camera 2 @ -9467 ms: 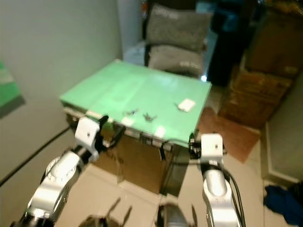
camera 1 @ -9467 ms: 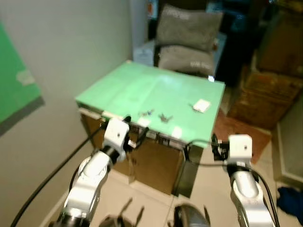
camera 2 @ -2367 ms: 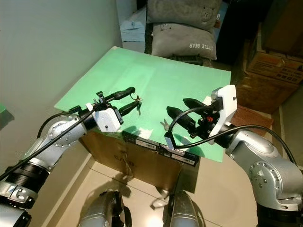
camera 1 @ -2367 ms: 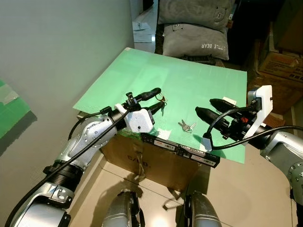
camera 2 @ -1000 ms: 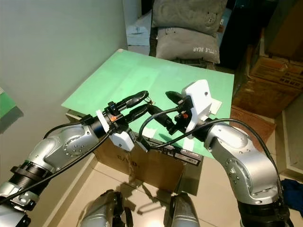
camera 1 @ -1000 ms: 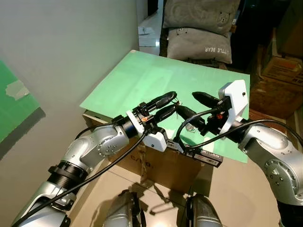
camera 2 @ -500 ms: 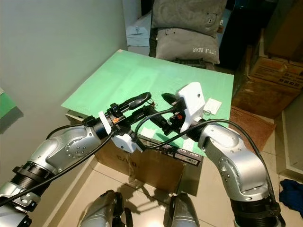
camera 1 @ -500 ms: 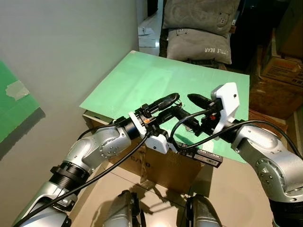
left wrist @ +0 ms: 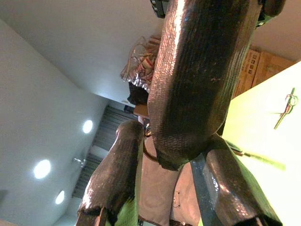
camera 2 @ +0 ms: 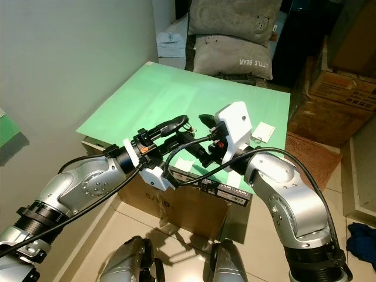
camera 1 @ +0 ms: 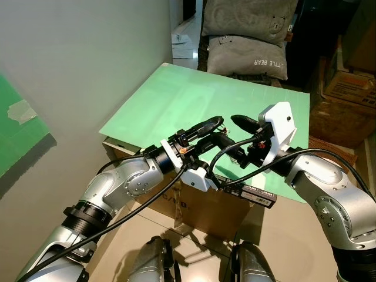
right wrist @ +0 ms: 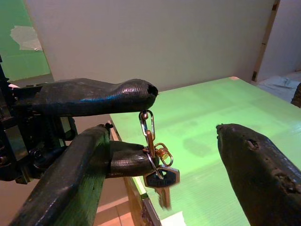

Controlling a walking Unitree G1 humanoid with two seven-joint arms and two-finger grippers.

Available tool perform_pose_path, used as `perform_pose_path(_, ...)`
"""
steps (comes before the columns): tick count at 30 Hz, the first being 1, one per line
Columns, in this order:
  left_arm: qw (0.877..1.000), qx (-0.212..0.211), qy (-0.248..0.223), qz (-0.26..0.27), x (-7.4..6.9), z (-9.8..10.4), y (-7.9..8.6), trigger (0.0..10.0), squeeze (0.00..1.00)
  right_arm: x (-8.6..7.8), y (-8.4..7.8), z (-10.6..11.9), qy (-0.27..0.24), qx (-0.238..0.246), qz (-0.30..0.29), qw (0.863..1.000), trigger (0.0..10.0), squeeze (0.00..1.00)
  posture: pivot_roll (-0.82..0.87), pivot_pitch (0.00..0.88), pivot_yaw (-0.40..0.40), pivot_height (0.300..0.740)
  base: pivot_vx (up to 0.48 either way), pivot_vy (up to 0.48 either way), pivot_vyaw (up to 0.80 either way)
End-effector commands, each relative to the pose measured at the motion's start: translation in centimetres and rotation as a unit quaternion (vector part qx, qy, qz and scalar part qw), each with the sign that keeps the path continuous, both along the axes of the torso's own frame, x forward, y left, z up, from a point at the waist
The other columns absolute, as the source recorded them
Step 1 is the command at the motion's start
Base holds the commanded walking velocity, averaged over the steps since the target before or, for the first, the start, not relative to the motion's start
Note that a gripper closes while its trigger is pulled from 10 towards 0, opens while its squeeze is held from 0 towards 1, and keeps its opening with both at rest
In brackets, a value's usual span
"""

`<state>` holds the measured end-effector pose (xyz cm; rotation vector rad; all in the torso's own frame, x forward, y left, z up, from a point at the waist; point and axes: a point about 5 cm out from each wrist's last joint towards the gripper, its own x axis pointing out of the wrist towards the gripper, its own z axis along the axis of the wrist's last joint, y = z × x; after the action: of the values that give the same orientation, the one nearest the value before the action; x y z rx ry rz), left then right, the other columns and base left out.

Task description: Hang keys on a hook

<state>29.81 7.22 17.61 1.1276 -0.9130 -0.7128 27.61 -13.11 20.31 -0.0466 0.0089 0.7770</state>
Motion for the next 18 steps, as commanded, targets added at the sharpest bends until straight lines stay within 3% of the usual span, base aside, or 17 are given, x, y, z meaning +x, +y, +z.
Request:
perform_pose_path(1,1.0,-0.002,-0.008,-0.012,-0.34,0.14,-0.46,0.0,0.0,0.04,0.29,-0.13,0.002,-0.005,0.007,1.0,1.7,0.0,-0.18,0.086,0.056,0.661,0.0,0.0,0.0)
perform_pose_path(2,1.0,-0.002,-0.008,-0.012,-0.33,0.14,-0.47,0.0,0.0,0.04,0.3,-0.14,0.002,-0.004,0.007,1.0,0.0,0.0,-0.18,0.086,0.056,0.661,0.0,0.0,0.0)
perform_pose_path(18,1.0,0.0,-0.005,-0.01,-0.21,0.08,-0.45,0.0,0.0,-0.21,0.63,-0.16,0.005,-0.002,0.018,1.0,0.0,0.0,-0.18,0.089,0.056,0.661,0.0,0.0,0.0)
